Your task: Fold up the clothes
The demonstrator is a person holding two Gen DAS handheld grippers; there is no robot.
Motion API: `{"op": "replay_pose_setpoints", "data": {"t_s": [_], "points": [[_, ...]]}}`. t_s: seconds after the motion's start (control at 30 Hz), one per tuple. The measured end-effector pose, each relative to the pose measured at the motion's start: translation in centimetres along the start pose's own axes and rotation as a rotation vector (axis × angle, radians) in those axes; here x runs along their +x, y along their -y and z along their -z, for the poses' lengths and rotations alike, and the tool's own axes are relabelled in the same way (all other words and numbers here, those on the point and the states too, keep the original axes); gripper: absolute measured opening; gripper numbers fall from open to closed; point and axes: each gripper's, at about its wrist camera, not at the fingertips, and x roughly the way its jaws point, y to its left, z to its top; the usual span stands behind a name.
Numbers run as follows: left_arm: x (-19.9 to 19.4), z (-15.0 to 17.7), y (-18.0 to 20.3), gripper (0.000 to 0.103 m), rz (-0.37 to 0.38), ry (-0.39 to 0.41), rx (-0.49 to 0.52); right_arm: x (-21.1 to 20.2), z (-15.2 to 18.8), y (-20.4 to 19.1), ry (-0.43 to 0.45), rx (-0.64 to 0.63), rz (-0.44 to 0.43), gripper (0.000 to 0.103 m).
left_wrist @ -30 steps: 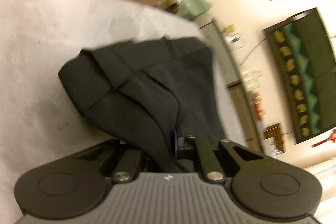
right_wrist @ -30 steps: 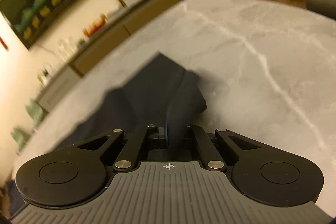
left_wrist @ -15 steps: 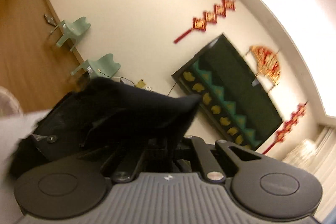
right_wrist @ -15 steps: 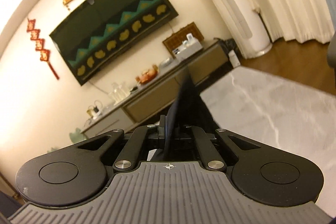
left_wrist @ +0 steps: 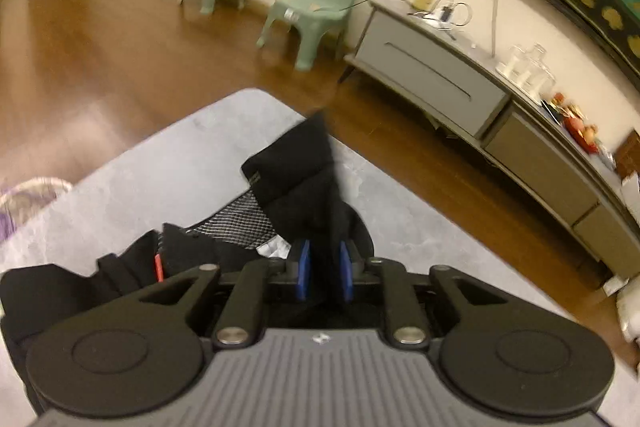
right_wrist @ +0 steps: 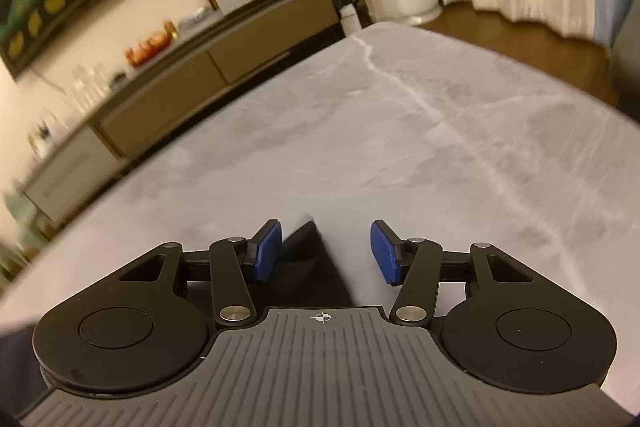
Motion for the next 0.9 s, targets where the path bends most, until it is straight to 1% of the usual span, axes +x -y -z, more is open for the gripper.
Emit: {"op": "replay_pose_setpoints", "data": {"t_s": [0.07, 0.13, 0.17, 0.2, 0.23, 0.27, 0.3, 0.33, 0.37, 0.4, 0.43, 0.47, 0.5, 0.53, 0.6, 0.63, 0.7, 0.73, 0.77, 0.8, 0.83, 0.9], "points": [[-1.2, 1.6, -0.9, 0.018, 0.032, 0.009, 0.03, -1.2, 0.3, 0.1, 0.021, 0.007, -0.023, 0.055], [-2.4, 3.2, -1.6, 0.017, 0.076, 0.001, 0.06, -2.8, 0.7, -1.0, 0.028, -0.045, -0.07, 0.055], [-3.0, 4.1, -2.0, 0.018, 0.097, -0.004, 0.078, -3.6, 1.3, -1.8, 0.018, -0.092, -0.101, 0.054], [-3.4, 4.6, -2.8, 0.018, 0.086, -0.002, 0.102, -4.4, 1.9, -2.8, 0.006, -0.143, -0.134, 0.054], [-3.4, 4.5, -3.5, 0.017, 0.042, -0.002, 0.127, -5.0, 2.8, -3.5, -0.01, -0.197, -0.156, 0.054], [-3.4, 4.5, -4.8, 0.015, -0.002, -0.002, 0.122, -5.2, 3.7, -3.9, -0.035, -0.25, -0.166, 0.052], [-3.4, 4.4, -6.1, 0.012, -0.046, -0.001, 0.117, -5.1, 4.6, -3.8, -0.066, -0.294, -0.137, 0.051], [-4.1, 4.1, -7.4, 0.01, -0.045, 0.008, 0.093, -4.9, 5.5, -3.7, -0.097, -0.335, -0.098, 0.044], [-4.8, 3.9, -8.6, 0.01, -0.044, 0.017, 0.069, -5.0, 6.1, -3.4, -0.075, -0.387, -0.044, 0.042], [-5.5, 3.6, -9.8, 0.01, -0.043, 0.027, 0.045, -5.1, 6.3, -3.0, -0.051, -0.417, 0.021, 0.044], [-6.4, 3.3, -10.7, 0.012, -0.046, 0.033, 0.026, -5.2, 6.3, -2.5, -0.031, -0.44, 0.089, 0.061], [-7.5, 3.2, -11.2, 0.024, -0.062, 0.068, 0.026, -5.2, 6.4, -1.9, -0.011, -0.463, 0.156, 0.066], [-8.7, 3.2, -11.8, 0.029, -0.079, 0.103, 0.026, -5.3, 6.1, -1.1, -0.014, -0.431, 0.163, 0.066], [-10.0, 3.3, -12.3, 0.033, -0.048, 0.145, 0.042, -5.5, 5.9, -0.4, -0.021, -0.399, 0.168, 0.065], [-11.7, 3.4, -12.8, 0.034, 0.016, 0.168, 0.06, -6.1, 6.1, -0.5, -0.002, -0.397, 0.221, 0.061], [-11.7, 3.6, -12.7, 0.034, 0.036, 0.153, 0.076, -6.7, 6.2, -1.0, 0.014, -0.4, 0.217, 0.058], [-11.4, 4.0, -12.1, 0.034, 0.079, 0.113, 0.098, -7.9, 6.4, -2.2, 0.044, -0.407, 0.184, 0.06], [-10.9, 4.2, -11.6, 0.037, 0.102, 0.088, 0.104, -8.6, 6.4, -3.0, 0.059, -0.412, 0.163, 0.063], [-10.5, 4.5, -11.1, 0.043, 0.124, 0.063, 0.109, -9.1, 6.5, -3.7, 0.071, -0.424, 0.146, 0.066], [-10.0, 4.7, -10.7, 0.046, 0.147, 0.037, 0.115, -9.4, 6.8, -4.4, 0.079, -0.44, 0.133, 0.068], [-9.1, 4.9, -10.4, 0.05, 0.164, 0.015, 0.096, -9.4, 7.0, -5.0, 0.08, -0.46, 0.119, 0.071], [-6.4, 5.0, -9.6, 0.05, 0.163, -0.053, 0.031, -9.2, 7.5, -6.3, 0.063, -0.492, 0.095, 0.074]]}}
